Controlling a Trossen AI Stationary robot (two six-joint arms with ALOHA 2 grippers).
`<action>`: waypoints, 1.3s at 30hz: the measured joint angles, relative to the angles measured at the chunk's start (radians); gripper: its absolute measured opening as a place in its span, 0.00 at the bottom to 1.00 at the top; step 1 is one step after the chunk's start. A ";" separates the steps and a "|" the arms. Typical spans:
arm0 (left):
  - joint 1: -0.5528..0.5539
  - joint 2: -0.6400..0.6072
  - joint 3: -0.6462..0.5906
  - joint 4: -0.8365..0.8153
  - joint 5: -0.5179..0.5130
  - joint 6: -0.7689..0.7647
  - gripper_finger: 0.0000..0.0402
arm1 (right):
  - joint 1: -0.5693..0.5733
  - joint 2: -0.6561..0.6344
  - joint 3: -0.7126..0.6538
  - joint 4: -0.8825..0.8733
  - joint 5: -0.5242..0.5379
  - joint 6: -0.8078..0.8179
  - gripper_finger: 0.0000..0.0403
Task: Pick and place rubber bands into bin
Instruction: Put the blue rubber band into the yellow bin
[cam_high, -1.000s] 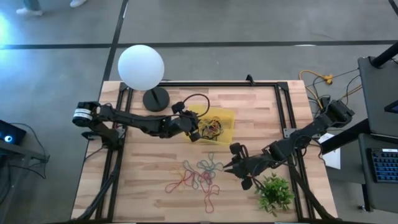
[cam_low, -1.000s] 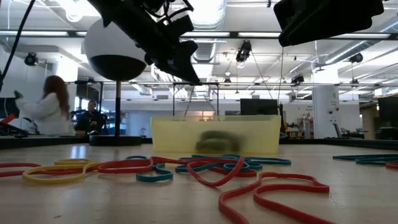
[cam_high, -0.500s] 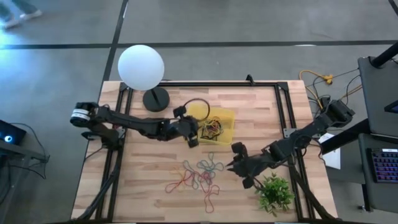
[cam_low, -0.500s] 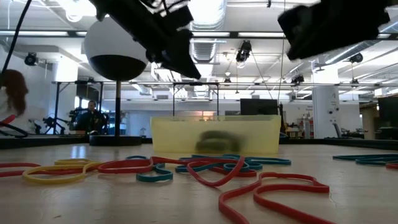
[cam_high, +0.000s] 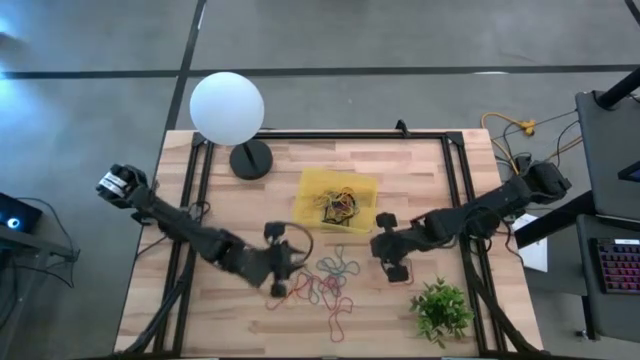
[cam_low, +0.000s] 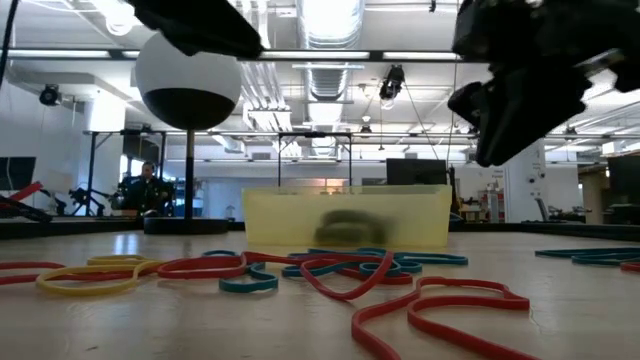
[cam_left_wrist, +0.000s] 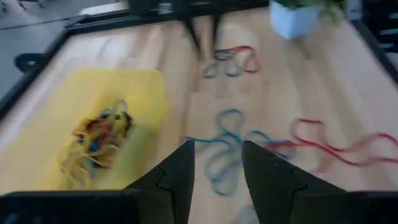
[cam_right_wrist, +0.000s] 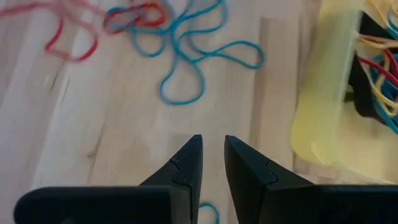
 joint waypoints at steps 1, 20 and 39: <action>-0.029 0.003 -0.008 0.013 -0.022 -0.023 0.29 | -0.017 0.000 0.000 -0.003 -0.015 0.008 0.14; -0.226 0.045 -0.125 0.156 -0.390 -0.077 0.29 | -0.075 0.002 -0.015 -0.196 -0.079 0.379 0.38; -0.226 0.045 -0.126 0.156 -0.390 -0.079 0.29 | -0.075 0.225 -0.015 -0.201 -0.172 0.404 0.36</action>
